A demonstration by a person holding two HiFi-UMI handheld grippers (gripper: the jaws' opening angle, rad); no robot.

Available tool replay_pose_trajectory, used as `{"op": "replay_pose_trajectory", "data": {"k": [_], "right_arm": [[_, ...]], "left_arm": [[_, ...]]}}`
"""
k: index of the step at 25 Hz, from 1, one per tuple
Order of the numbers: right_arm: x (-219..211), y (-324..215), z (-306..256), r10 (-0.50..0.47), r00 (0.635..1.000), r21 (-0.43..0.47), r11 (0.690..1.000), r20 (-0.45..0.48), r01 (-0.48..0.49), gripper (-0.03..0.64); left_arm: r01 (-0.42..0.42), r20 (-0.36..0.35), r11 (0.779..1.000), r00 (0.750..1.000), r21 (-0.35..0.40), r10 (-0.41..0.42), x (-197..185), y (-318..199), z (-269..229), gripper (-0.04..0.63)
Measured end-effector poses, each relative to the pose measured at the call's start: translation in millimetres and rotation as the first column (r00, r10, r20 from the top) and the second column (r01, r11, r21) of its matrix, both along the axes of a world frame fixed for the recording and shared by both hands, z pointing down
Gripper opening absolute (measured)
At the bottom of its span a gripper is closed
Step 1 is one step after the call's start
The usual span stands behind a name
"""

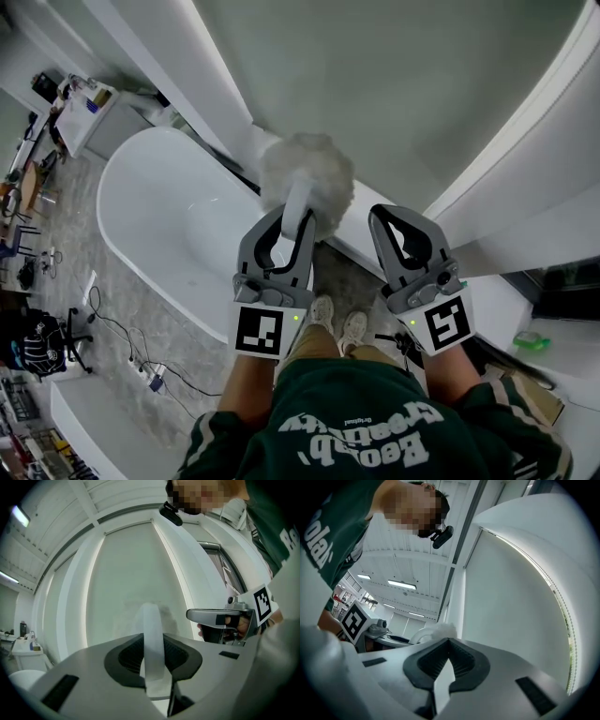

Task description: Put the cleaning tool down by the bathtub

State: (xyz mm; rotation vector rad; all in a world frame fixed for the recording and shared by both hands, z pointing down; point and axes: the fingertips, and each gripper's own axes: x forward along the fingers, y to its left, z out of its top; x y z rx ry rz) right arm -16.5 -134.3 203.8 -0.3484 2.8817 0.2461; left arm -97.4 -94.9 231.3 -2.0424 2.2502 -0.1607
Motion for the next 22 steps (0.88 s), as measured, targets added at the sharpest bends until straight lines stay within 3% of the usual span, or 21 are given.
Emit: {"op": "replay_pose_trajectory", "data": {"k": [12,22], "right_arm": [[-51.7,-38.9,9.0,0.091,0.996,0.018,0.996,-0.007,-0.091,0.015],[-92.8,-71.3,34.1,0.116,0.992,0.01,0.993,-0.049,-0.115,0.015]], "left_arm": [[0.016,-0.052,1.0,0.998,-0.027,-0.017,-60.9,-25.6,31.4,0.092],[0.015,-0.095,0.996,0.995,-0.084,-0.023,-113.7,-73.6,88.1,0.091]]}}
